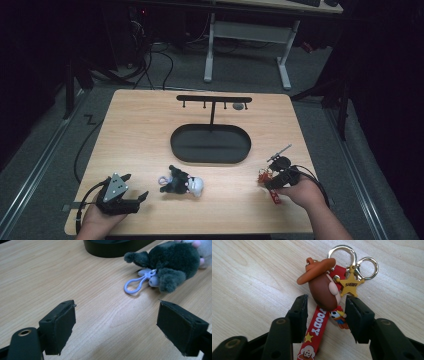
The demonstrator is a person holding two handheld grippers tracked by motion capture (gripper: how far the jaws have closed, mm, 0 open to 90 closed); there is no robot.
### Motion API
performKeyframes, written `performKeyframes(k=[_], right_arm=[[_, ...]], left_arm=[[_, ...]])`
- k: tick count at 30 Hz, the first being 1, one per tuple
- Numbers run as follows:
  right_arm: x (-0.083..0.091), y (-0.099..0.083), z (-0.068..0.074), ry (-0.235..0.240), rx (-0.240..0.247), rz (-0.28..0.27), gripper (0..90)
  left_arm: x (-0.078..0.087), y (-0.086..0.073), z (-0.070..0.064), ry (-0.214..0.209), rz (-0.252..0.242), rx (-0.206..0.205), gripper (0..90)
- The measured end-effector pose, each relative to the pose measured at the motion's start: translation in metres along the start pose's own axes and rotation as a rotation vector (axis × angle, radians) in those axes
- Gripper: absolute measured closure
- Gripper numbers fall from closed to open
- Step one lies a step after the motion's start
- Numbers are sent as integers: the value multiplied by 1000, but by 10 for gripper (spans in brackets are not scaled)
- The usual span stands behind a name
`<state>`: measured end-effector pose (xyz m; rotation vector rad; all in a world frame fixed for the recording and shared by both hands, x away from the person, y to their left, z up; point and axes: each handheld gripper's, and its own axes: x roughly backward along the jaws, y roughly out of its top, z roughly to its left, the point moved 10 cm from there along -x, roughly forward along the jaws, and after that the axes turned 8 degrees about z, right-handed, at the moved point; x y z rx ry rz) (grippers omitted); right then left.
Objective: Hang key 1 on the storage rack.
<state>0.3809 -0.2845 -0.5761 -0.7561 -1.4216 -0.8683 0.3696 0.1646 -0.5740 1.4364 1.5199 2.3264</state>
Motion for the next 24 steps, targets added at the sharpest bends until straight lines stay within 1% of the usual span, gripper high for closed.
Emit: performKeyframes(k=[2, 6, 8, 9, 12, 14, 15, 16, 17, 18, 21, 24], right_arm=[[-3, 0, -2, 3, -4, 2, 580], [-4, 0, -2, 6, -10, 9, 610], [-4, -1, 2, 6, -6, 8, 673], [-4, -2, 4, 7, -4, 11, 682], [-5, -3, 6, -6, 7, 19, 680], [-6, -3, 7, -4, -2, 17, 670], [-8, 0, 7, 2, -7, 1, 658], [-8, 0, 7, 2, -7, 1, 658], [-8, 2, 6, 6, -10, -14, 661], [-8, 2, 6, 6, -10, -14, 661], [-9, 1, 7, 27, -34, -22, 680], [-8, 1, 8, 16, -35, -11, 688]], left_arm=[[1, -1, 0, 5, 2, -2, 158], [2, -1, 2, 5, 0, 4, 158], [1, -1, 2, 3, -1, 5, 158], [0, -1, 1, 1, 2, 4, 158], [-2, 1, -1, -4, 4, -9, 158], [-3, 2, -2, -7, 2, -11, 158], [-3, 3, -2, -9, 2, -14, 158], [-4, 4, -3, -11, 1, -13, 158], [-7, 6, -4, -16, 3, -19, 158], [-7, 6, -4, -16, 3, -19, 158], [-11, 11, -8, -30, 1, -32, 159], [-15, 15, -10, -40, 2, -42, 159]])
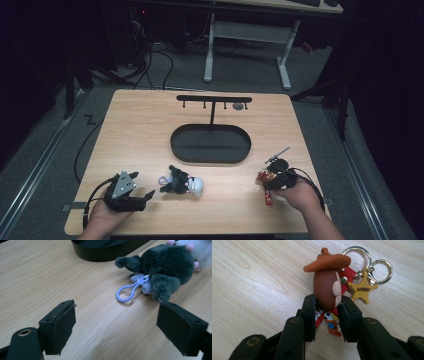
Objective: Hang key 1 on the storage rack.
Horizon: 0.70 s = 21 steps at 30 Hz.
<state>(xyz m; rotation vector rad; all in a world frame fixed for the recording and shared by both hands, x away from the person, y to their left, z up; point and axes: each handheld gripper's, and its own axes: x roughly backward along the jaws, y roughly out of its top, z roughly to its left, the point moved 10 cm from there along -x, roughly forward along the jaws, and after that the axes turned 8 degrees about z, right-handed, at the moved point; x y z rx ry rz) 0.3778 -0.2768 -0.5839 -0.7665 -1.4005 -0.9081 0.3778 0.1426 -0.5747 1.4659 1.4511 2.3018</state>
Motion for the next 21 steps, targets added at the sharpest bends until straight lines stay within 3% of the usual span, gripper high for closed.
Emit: performKeyframes(k=[2, 3, 8, 16, 19, 21], right_arm=[[0, 1, -1, -7, 13, -1, 693], [0, 1, 1, 7, -16, 12, 694], [7, 3, 3, 1, -16, 29, 697], [31, 5, 9, -25, -12, 36, 700], [38, 2, 14, -24, -31, 49, 701], [39, 3, 14, -29, -11, 41, 702]], left_arm=[[-3, 2, -2, -6, 0, -4, 160], [-4, 3, -2, -6, 1, -6, 160], [-6, 5, -5, -14, 5, -20, 160], [-9, 10, -7, -24, -4, -26, 161], [-8, 9, -7, -26, -2, -29, 161], [-8, 9, -8, -26, -2, -30, 161]])
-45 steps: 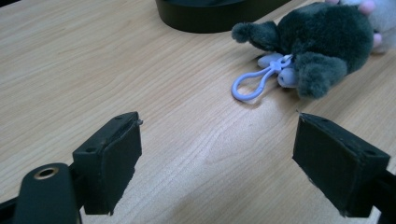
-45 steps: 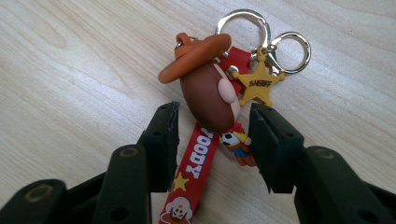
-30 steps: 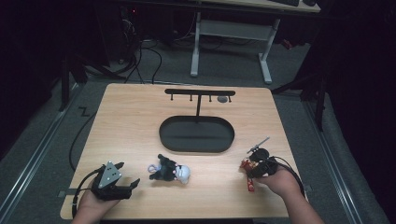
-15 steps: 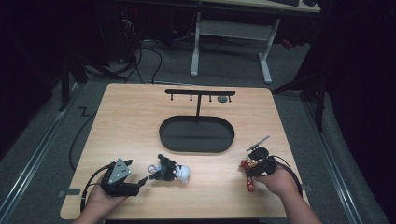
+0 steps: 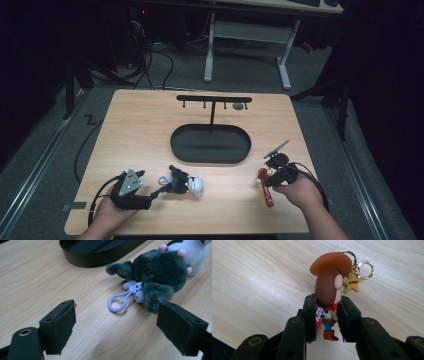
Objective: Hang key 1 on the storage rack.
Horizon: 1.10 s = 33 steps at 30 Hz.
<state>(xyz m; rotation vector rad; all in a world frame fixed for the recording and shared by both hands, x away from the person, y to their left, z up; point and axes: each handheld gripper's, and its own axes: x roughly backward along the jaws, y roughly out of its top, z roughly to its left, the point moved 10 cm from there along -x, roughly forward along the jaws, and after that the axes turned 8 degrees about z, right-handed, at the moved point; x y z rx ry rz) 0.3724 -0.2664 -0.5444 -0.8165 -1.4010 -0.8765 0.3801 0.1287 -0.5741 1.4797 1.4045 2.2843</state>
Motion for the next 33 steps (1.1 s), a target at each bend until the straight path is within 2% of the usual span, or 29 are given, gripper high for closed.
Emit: performKeyframes(k=[1, 6, 8, 9, 13, 17, 33], right_arm=[[1, -1, 3, 11, 0, 0, 702], [6, -1, 4, 5, 3, -6, 705], [12, 0, 5, 18, -4, -20, 705], [16, -1, 6, 23, -23, -18, 705], [23, 0, 5, 27, -6, -35, 705], [32, -2, 5, 29, -15, -41, 705], [69, -2, 4, -9, -27, -80, 706]], left_arm=[[1, -1, 0, 2, -1, 1, 161], [3, -2, 1, 6, 0, 4, 162], [3, -3, 2, 8, 0, 7, 162], [3, -3, 2, 8, 1, 9, 162], [3, -4, 2, 9, 4, 10, 162], [3, -4, 2, 7, 4, 9, 163], [2, -3, -1, -3, 6, 0, 163]])
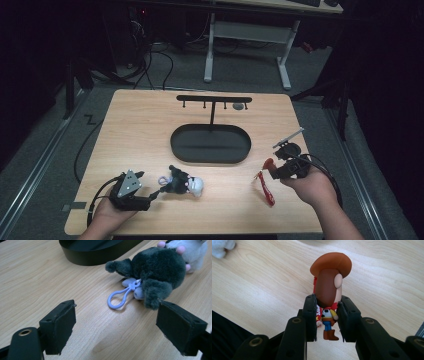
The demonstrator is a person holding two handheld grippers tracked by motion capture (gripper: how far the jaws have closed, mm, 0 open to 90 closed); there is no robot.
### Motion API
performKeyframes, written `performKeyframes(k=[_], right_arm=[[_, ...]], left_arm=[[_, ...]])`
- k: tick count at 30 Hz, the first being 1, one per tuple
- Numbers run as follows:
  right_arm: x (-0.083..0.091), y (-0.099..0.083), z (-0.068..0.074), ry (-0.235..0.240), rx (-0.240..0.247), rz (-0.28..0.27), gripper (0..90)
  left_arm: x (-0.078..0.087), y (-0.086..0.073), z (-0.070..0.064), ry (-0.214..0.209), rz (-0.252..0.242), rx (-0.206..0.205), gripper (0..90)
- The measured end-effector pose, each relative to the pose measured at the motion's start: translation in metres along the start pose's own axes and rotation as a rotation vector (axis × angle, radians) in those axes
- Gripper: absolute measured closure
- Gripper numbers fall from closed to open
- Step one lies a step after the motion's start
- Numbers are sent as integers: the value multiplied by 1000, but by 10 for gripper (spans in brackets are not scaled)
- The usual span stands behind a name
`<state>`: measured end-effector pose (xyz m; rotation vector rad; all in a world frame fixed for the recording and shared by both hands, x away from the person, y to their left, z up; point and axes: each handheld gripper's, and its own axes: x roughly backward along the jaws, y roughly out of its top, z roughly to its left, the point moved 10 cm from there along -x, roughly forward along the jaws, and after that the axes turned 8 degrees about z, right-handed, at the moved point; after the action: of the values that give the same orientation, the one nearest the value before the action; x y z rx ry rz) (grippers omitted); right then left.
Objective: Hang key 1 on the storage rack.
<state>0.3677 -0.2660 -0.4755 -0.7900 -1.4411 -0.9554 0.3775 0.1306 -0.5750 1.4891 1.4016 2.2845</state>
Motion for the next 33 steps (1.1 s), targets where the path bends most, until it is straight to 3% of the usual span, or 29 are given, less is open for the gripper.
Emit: performKeyframes(k=[33], right_arm=[[62, 41, 1, -38, 0, -107, 706]], left_arm=[[1, 0, 1, -1, -9, 7, 163]])
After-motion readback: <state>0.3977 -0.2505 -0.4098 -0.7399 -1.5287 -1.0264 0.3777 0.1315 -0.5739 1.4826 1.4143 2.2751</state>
